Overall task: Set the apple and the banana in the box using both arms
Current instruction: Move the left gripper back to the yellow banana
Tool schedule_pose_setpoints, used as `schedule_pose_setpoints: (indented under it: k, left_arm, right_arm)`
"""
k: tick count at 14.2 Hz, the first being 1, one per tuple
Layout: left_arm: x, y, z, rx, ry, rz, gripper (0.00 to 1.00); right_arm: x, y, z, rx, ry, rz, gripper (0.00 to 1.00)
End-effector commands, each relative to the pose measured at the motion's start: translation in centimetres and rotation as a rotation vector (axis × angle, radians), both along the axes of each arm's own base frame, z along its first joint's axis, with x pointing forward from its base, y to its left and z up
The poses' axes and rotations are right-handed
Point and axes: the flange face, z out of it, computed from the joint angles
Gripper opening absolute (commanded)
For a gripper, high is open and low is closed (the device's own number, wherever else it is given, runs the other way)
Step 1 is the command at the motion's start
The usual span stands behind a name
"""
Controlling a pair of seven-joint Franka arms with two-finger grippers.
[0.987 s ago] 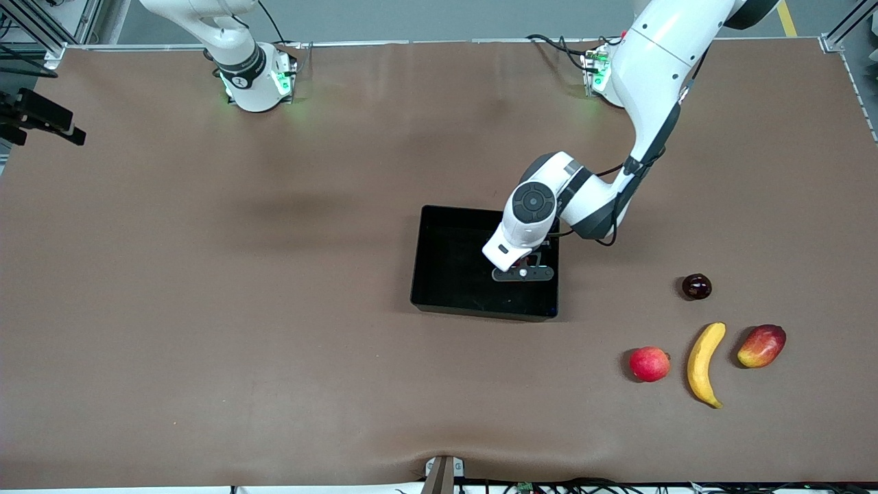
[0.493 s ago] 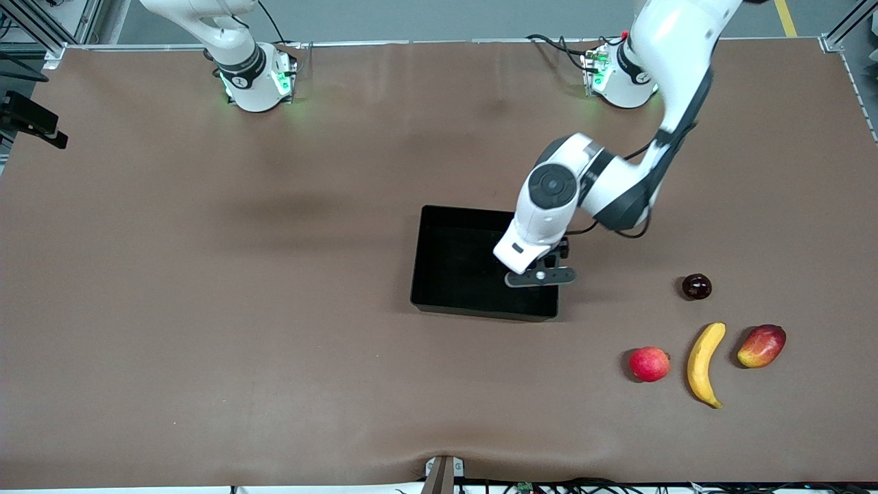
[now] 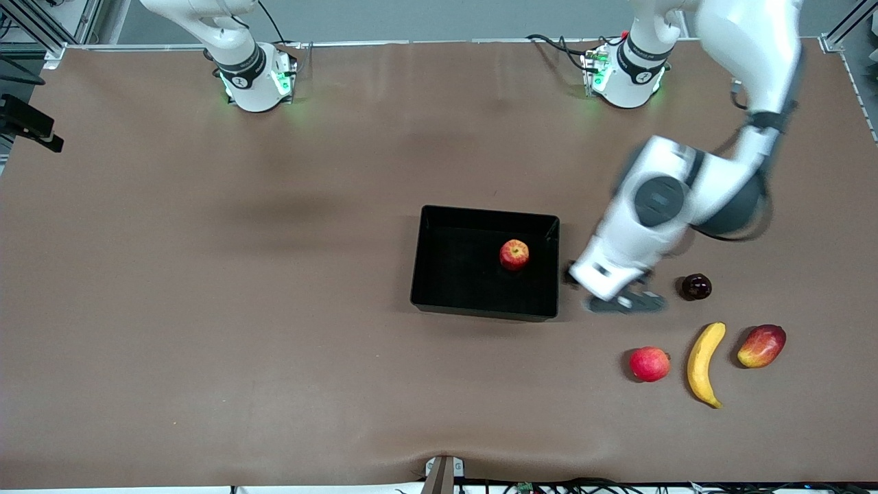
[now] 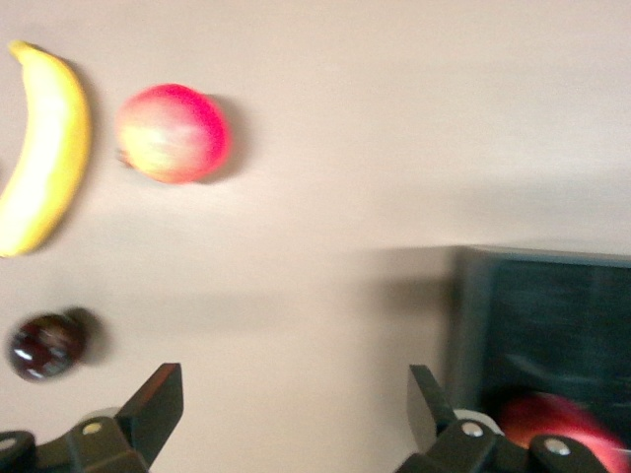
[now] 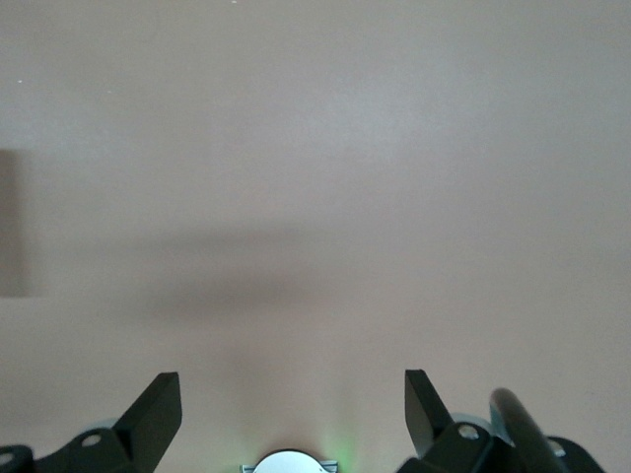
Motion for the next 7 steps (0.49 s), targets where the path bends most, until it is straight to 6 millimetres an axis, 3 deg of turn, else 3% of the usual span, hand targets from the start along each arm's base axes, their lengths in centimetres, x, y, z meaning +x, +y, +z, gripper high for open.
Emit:
schedule_pose_setpoints:
  k: [1,3,7]
  left_arm:
    - [3.5,6.9,-2.6,-0.006,0.008,-0.109,1.00]
    - [4.7,9.4,-5.0,0.002,0.000,-0.213,1.00]
    - [7.3,16.8,-9.3,0.037,-0.059,-0.403,1.00]
  right_arm:
    - [0.2,-0.3,0.4,-0.007,-0.010,0.010,1.00]
    - [0.2,-0.3,0.3,0.010,-0.009,0.011,1.00]
    - [0.1,-0.4,0.3,0.013,-0.007,0.008,1.00]
